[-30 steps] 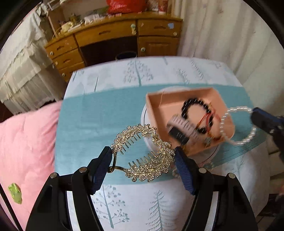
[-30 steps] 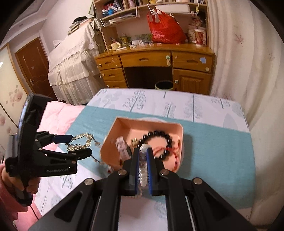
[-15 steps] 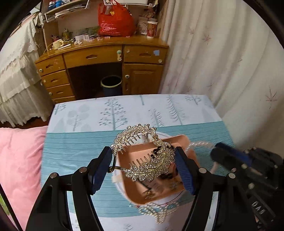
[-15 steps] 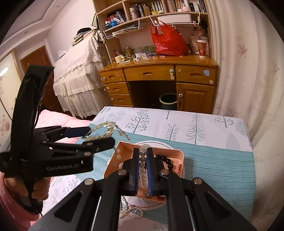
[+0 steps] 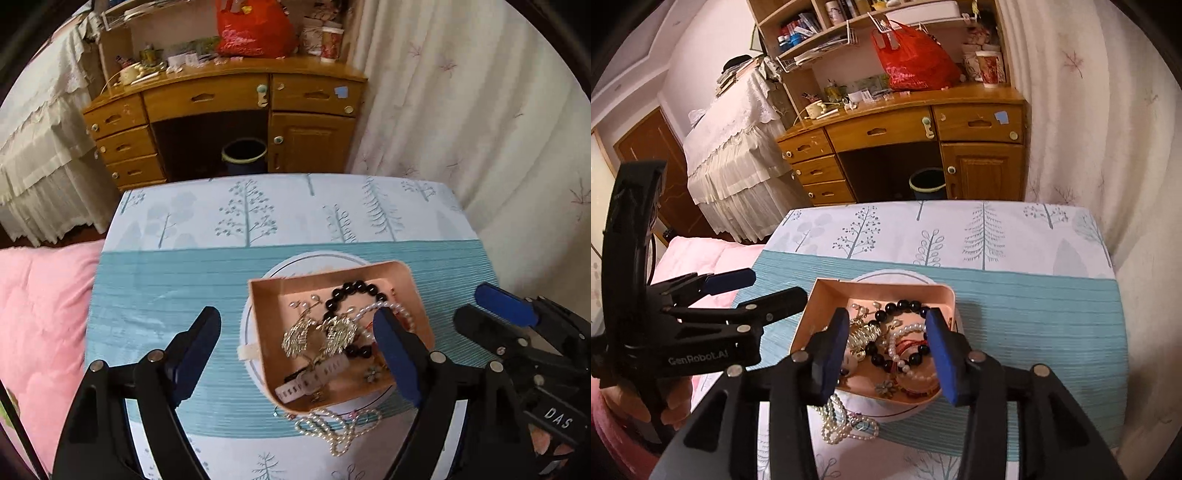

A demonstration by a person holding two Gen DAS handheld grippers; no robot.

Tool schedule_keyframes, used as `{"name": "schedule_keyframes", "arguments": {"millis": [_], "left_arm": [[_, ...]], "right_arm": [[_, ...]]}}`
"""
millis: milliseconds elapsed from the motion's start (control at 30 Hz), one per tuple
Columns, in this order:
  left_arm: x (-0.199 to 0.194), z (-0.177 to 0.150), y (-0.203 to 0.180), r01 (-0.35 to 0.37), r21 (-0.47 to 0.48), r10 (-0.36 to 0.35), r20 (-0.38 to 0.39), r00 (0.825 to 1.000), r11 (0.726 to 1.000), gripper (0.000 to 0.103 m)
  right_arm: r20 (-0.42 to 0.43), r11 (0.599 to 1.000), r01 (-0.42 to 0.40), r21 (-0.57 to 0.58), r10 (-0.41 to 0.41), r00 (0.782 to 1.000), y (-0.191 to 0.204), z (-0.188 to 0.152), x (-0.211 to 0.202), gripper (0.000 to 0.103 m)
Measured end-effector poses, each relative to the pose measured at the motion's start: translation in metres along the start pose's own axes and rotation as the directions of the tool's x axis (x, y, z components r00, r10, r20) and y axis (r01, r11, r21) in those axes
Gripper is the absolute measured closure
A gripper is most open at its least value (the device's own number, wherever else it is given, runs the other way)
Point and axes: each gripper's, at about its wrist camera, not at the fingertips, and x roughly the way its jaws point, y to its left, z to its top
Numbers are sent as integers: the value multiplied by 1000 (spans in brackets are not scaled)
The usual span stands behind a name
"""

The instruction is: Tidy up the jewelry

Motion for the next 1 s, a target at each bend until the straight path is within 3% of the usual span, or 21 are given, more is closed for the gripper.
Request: {"name": "schedule_keyframes", "arguments": {"millis": [133, 267, 467, 600, 767, 1000], "left_arm": [[2, -14, 16, -30, -34, 29, -26, 999, 999, 19], [3, -34, 38, -51, -77, 46, -63, 997, 996, 18], [0, -76, 62, -71, -97, 63, -77, 995, 993, 18], [3, -101, 67, -99, -71, 93, -81, 992, 993, 18], [8, -122, 66, -130, -16, 128, -103, 986, 991, 18], [15, -140, 48, -55, 123, 69, -108, 992, 991, 18]], "right_arm": [[-45, 1000, 5, 21, -4, 999, 0, -7, 5, 55], [-81, 997, 65, 45, -61, 995, -2, -20, 9, 55], [-190, 992, 99, 80, -82, 978, -5, -54, 18, 53], [-269, 990, 126, 58, -106, 957, 1, -82, 25, 47], [-332, 996, 76, 50, -55, 942, 17, -113, 30, 47], [-356, 998, 60, -15, -62, 932, 44, -140, 38, 47]]}}
